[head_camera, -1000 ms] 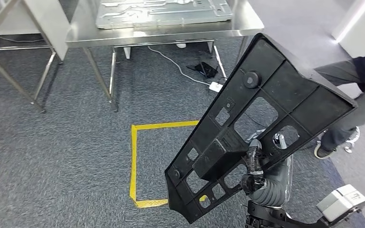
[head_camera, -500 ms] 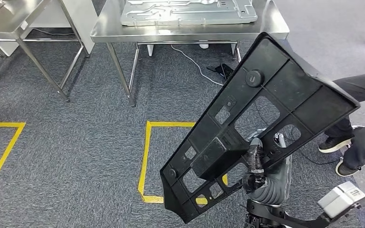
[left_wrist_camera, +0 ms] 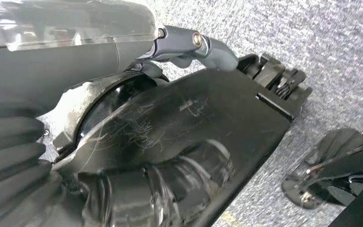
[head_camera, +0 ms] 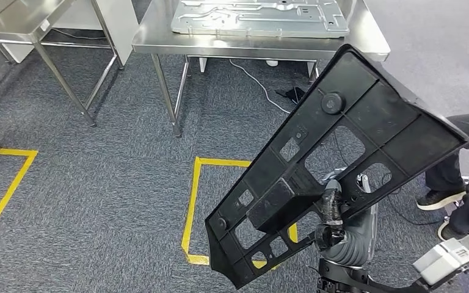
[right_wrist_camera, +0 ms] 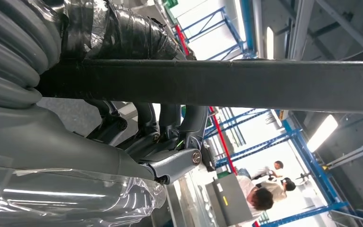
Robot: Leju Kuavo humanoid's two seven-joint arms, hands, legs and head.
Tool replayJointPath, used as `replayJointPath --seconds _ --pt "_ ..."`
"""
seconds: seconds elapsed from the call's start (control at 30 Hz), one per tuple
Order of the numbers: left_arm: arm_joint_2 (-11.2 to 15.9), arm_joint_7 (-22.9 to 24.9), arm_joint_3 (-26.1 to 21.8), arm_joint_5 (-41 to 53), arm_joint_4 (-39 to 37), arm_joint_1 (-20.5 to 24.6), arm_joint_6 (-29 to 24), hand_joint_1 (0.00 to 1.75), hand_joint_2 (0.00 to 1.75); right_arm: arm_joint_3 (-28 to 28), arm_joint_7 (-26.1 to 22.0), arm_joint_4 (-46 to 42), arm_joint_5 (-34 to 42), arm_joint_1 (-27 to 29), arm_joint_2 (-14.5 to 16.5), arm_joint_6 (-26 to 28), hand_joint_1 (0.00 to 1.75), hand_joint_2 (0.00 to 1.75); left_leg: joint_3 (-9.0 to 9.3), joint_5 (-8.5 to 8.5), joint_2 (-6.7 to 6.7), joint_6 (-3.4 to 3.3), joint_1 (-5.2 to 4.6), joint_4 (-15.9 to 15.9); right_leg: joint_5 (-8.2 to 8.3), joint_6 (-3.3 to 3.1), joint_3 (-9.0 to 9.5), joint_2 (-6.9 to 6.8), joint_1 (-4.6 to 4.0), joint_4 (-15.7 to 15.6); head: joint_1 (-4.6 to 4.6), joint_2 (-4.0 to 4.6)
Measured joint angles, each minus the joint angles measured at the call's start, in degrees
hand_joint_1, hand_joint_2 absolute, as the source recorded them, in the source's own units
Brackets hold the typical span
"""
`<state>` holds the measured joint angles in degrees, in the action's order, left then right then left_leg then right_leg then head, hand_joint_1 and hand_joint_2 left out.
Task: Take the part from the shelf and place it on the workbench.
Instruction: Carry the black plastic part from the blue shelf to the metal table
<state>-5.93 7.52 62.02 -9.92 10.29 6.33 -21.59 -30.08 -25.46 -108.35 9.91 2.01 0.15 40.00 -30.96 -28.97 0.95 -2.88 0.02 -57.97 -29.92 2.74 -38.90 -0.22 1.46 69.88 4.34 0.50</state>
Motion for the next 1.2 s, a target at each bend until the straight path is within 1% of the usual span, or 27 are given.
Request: replayJointPath --seconds 0.03,0.07,0.1,0.17,0.2,0.23,0.27,0.3,0.33,0.4,0.43,0.47,0.5,0.57,0.63,0.7,0.73,0.77,0.8,0.83,0.9,0.93,0.97,1.0,1.07,1.13,1.2 --pt "0.0 0.0 0.0 0.0 0.0 0.0 0.0 0.0 1.75 0.0 0.0 0.0 0.0 0.0 0.0 0.0 1.71 1.75 0.38 -0.4 0.17 0.29 0.07 -0.1 2.05 0.08 1.37 0.12 0.12 -3.6 -0.01 0.0" --pt "0.0 0.0 0.0 0.0 0.0 0.0 0.0 0.0 1.75 0.0 0.0 0.0 0.0 0.0 0.0 0.0 1.71 1.75 0.6 -0.81 0.3 0.65 0.07 -0.2 3.14 0.04 2.49 0.24 0.06 -7.0 -0.11 0.0" --pt "0.0 0.0 0.0 0.0 0.0 0.1 0.0 0.0 1.75 0.0 0.0 0.0 0.0 0.0 0.0 0.0 1.71 1.75 0.65 -1.12 0.36 1.02 0.06 -0.3 3.49 -0.24 3.18 0.34 -0.05 -9.0 -0.24 0.0" --pt "0.0 0.0 0.0 0.0 0.0 0.1 0.0 0.0 1.75 0.1 0.0 -0.1 0.0 0.1 0.0 0.0 1.71 1.75 0.78 -1.5 0.42 1.71 0.0 -0.4 2.9 -1.17 3.51 0.44 -0.33 -10.2 -0.37 0.0" --pt "0.0 0.0 0.0 0.0 0.1 0.2 0.0 0.0 1.75 0.1 0.0 -0.2 0.0 0.2 0.0 0.0 1.71 1.75 0.87 -1.72 0.38 1.97 0.08 -0.5 3.03 -1.69 3.89 0.44 -0.3 -10.1 -0.33 0.0" --pt "0.0 0.0 0.0 0.0 0.1 0.2 0.0 0.0 1.75 0.1 0.0 -0.2 0.0 0.2 0.0 0.0 1.71 1.75 0.92 -2.02 0.25 2.2 0.16 -1.1 2.94 -2.1 4.35 0.43 -0.29 -10.2 -0.26 0.0" --pt "0.0 0.0 0.0 0.0 0.1 0.2 0.0 0.0 1.75 0.1 0.0 -0.3 -0.1 0.1 0.0 0.0 1.71 1.75 0.36 -2.53 0.06 2.41 0.23 -2.5 2.7 -2.48 4.97 0.36 -0.32 -10.3 -0.17 0.0" --pt "0.0 0.0 0.0 0.0 0.1 0.3 0.0 0.0 1.75 0.1 0.0 -0.3 -0.1 0.1 0.0 0.0 1.71 1.75 -0.97 -3.25 -0.14 2.6 0.3 -5.0 2.42 -2.81 5.59 0.27 -0.34 -10.4 -0.1 0.0" --pt "0.0 0.0 0.0 0.0 0.1 0.3 0.0 0.0 1.75 0.1 0.0 -0.3 -0.1 0.1 0.0 0.0 1.71 1.75 -2.96 -4.23 -0.32 2.76 0.33 -8.5 2.06 -3.03 6.11 0.16 -0.41 -10.4 -0.03 0.0" --pt "0.0 0.0 0.0 0.0 0.1 0.3 0.0 0.0 1.75 0.1 0.1 -0.3 -0.1 0.2 0.0 0.0 1.71 1.75 -7.91 -6.6 -0.45 2.88 0.34 -15.3 1.25 -3.23 7.02 0.05 -0.61 -10.4 0.01 0.0" --pt "0.0 0.0 0.0 0.1 0.1 0.3 0.0 0.0 1.75 0.1 0.1 -0.3 -0.1 0.2 0.0 0.0 1.71 1.75 -9.65 -7.12 -0.48 2.8 0.33 -16.8 0.77 -3.26 7.6 0.07 -0.72 -10.4 0.03 0.0" --pt "0.0 0.0 0.0 0.1 0.1 0.3 0.0 0.0 1.75 0.1 0.1 -0.3 0.0 0.2 0.0 0.0 1.71 1.75 -10.47 -6.62 -0.49 2.62 0.29 -16.5 0.23 -3.27 8.3 0.1 -0.8 -10.4 0.03 0.0" --pt "0.0 0.0 0.0 0.1 0.1 0.3 0.0 0.0 1.75 0.1 0.1 -0.3 0.1 0.2 0.0 0.0 1.71 1.75 -10.4 -5.12 -0.51 2.36 0.22 -14.5 -0.32 -3.27 9.09 0.14 -0.86 -10.5 0.03 0.0" --pt "0.1 0.1 0.0 0.2 0.1 0.2 0.0 0.0 1.75 0.1 0.0 -0.3 0.3 0.2 0.0 0.0 1.71 1.75 -8.72 0.52 -0.57 1.58 -0.21 -7.7 -1.59 -3.1 10.61 0.16 -0.92 -10.5 -0.03 0.0" --pt "0.1 0.2 0.0 0.2 0.1 0.1 0.1 0.0 1.75 0.2 0.0 -0.2 0.5 0.2 0.0 0.0 1.71 1.75 -7.76 3.0 -0.6 0.94 -0.85 -3.7 -2.62 -2.51 11.36 0.23 -0.88 -10.7 -0.13 0.0" --pt "0.1 0.2 0.0 0.2 0.2 0.2 0.1 0.0 1.75 0.2 0.0 -0.2 0.7 0.2 0.0 0.0 1.71 1.75 -7.33 2.68 -0.5 0.44 -1.09 -2.9 -2.85 -1.81 11.98 0.22 -0.94 -10.5 -0.23 0.0" --pt "0.0 0.2 0.0 0.2 0.2 0.2 0.1 0.0 1.75 0.2 0.0 -0.2 0.7 0.1 0.0 0.0 1.71 1.75 -6.56 3.22 -0.46 0.17 -0.96 -2.5 -2.99 -1.55 12.2 0.17 -0.93 -10.1 -0.19 0.0" --pt "0.0 0.2 0.0 0.2 0.2 0.2 0.1 0.0 1.75 0.2 0.0 -0.2 0.7 0.1 0.0 0.0 1.71 1.75 -5.82 3.11 -0.43 -0.04 -0.83 -2.1 -3.04 -1.4 12.14 0.15 -0.95 -9.0 -0.26 0.0" --pt "0.0 0.2 0.0 0.2 0.2 0.2 0.1 0.0 1.75 0.2 0.0 -0.2 0.7 0.0 0.0 0.0 1.71 1.75 -4.98 2.89 -0.41 -0.23 -0.71 -1.9 -3.4 -1.25 11.23 0.16 -0.96 -7.1 -0.28 0.0" --pt "0.0 0.2 0.0 0.2 0.2 0.1 0.1 0.0 1.75 0.3 0.0 -0.2 0.7 0.0 0.0 0.0 1.71 1.75 -4.37 2.57 -0.42 -0.37 -0.63 -1.8 -4.09 -1.14 9.38 0.17 -0.91 -4.2 -0.32 0.0" --pt "0.0 0.2 0.0 0.2 0.2 0.1 0.1 0.0 1.75 0.3 0.0 -0.2 0.7 0.1 0.0 0.0 1.71 1.75 -3.52 1.65 -0.37 -0.6 -0.64 -1.7 -6.64 -0.92 4.45 0.17 -0.96 2.1 -0.42 0.0" --pt "0.0 0.2 0.0 0.2 0.2 0.1 0.1 0.0 1.75 0.3 0.1 -0.2 0.7 0.2 0.0 0.0 1.71 1.75 -3.01 1.15 -0.28 -0.65 -0.66 -1.7 -7.81 -0.86 2.4 0.17 -0.96 3.7 -0.41 0.0" --pt "0.0 0.2 0.0 0.2 0.2 0.0 0.1 0.0 1.75 0.3 0.1 -0.1 0.7 0.2 0.0 0.0 1.71 1.75 -2.35 0.59 -0.16 -0.67 -0.67 -1.7 -8.04 -0.86 1.11 0.17 -0.97 3.6 -0.42 0.0" --pt "0.0 0.2 0.0 0.2 0.2 0.0 0.1 0.0 1.75 0.3 0.1 -0.1 0.7 0.2 0.0 0.0 1.71 1.75 -1.53 -0.02 -0.03 -0.63 -0.67 -1.7 -6.8 -0.93 0.67 0.17 -0.98 1.9 -0.43 0.0" --pt "-0.1 0.2 0.0 0.3 0.2 0.0 0.1 0.0 1.75 0.3 0.1 -0.1 0.7 0.3 0.0 0.0 1.71 1.75 0.08 -1.35 0.14 -0.38 -0.7 -1.8 -0.81 -1.32 1.12 0.21 -1.06 -4.1 -0.46 0.0" --pt "-0.1 0.2 0.0 0.3 0.2 0.1 0.1 0.0 1.75 0.3 0.2 -0.1 0.7 0.3 0.0 0.0 1.71 1.75 0.86 -2.37 0.29 0.14 -0.79 -1.7 3.13 -1.86 1.59 0.24 -1.33 -8.0 -0.52 0.0" --pt "-0.1 0.2 0.0 0.2 0.2 0.1 0.1 0.0 1.75 0.3 0.3 0.0 0.7 0.2 0.0 0.0 1.71 1.75 1.27 -2.68 0.39 0.79 -0.87 -1.7 3.42 -2.45 2.06 0.3 -1.46 -8.8 -0.54 0.0"
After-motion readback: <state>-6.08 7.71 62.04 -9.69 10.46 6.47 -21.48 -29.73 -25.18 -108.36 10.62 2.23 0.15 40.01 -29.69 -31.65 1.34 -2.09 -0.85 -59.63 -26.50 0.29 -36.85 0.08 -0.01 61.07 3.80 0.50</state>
